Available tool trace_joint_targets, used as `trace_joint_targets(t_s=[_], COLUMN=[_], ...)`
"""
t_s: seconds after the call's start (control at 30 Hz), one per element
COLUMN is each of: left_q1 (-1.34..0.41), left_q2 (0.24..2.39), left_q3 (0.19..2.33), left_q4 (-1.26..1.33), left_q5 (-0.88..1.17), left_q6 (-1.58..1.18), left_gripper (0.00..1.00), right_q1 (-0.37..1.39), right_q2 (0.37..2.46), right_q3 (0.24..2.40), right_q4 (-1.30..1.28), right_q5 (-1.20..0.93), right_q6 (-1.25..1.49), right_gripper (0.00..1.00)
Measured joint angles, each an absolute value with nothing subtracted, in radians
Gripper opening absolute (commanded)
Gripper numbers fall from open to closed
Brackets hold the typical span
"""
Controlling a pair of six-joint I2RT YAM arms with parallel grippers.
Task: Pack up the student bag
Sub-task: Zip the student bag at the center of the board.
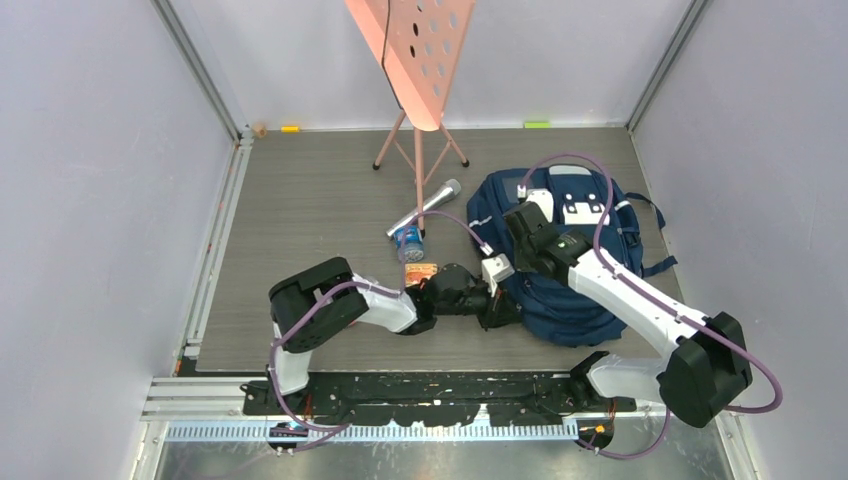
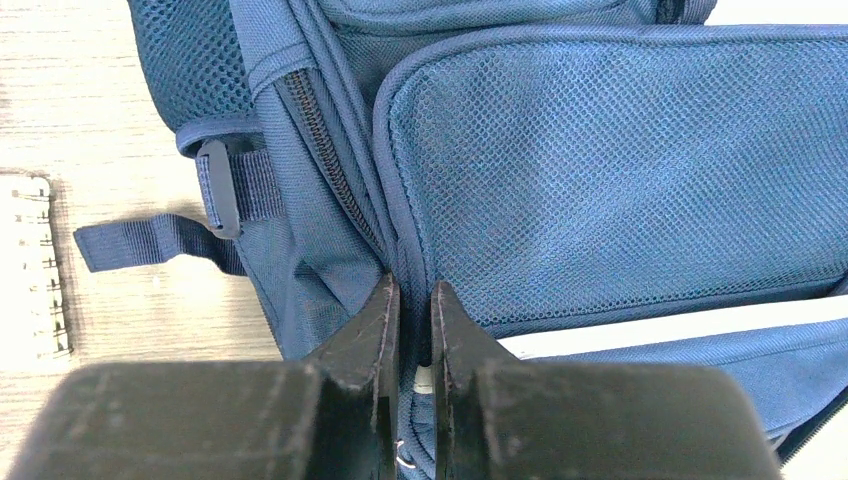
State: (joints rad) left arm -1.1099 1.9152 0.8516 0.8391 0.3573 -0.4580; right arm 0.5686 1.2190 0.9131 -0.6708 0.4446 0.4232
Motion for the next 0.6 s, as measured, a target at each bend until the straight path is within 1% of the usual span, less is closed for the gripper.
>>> trace_joint_targets(t_s=[0.27,0.47,0.53,0.6], left_q1=[-1.188,-1.193,-1.187,-1.174], left_q2=[1.927,1.941,1.939,1.930], left_q3=[0.942,0.934,0.919,0.892], left_q4=[0.790,0.790,0.794,0.798], left_q5=[0.348,0.316,0.314,0.315], left_q6=[-0.492,-0.523,-0.538,-0.553], left_gripper=[0.00,0.00,0.00,0.00], right_q1=[0.579,0.583,0.585,0.585], right_q2=[1.273,1.313,1.326,1.336], right_q3=[0.910,0.914,0.925,0.945], right_q4=[-0.630,-0.596,-0.596,-0.603], right_q5=[0.471,0.477,0.478,0.477], right_q6=[0.427,0.432,0.432,0.432], right_gripper=[0.00,0.00,0.05,0.21])
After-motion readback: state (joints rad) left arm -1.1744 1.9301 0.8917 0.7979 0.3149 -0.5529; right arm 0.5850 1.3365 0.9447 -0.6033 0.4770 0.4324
